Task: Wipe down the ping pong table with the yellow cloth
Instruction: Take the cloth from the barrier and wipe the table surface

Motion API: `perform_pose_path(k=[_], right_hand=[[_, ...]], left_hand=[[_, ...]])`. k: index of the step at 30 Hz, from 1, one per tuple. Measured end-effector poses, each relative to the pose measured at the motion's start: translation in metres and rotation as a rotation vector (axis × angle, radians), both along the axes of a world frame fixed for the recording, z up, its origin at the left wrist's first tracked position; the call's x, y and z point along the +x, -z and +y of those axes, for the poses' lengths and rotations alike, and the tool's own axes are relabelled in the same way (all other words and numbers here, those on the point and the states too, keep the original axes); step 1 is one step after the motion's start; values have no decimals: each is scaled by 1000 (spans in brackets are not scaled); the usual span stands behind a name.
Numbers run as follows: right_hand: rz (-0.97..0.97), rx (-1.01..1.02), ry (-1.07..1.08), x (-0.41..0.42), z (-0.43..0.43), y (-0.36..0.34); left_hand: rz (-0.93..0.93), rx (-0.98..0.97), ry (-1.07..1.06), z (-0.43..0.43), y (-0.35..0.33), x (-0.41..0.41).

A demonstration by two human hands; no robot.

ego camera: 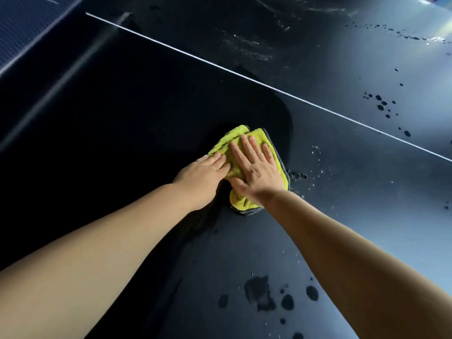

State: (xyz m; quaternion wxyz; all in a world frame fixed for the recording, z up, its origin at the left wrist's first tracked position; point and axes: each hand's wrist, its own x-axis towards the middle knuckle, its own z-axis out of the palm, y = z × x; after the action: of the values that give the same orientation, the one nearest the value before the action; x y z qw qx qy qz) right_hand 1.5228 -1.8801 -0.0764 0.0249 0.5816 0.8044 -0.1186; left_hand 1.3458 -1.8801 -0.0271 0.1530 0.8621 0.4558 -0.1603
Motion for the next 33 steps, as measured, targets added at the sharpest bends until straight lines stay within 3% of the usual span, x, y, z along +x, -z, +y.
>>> perform_pose_path(k=[20,33], right_hand=[[-10,-25,-326,-184,-289,-8],[123,-58,-328,-190,-386,-15]], left_hand=[[-60,-55,-210,-335,-18,-187],[-101,-155,-259,-428,-22,-191]])
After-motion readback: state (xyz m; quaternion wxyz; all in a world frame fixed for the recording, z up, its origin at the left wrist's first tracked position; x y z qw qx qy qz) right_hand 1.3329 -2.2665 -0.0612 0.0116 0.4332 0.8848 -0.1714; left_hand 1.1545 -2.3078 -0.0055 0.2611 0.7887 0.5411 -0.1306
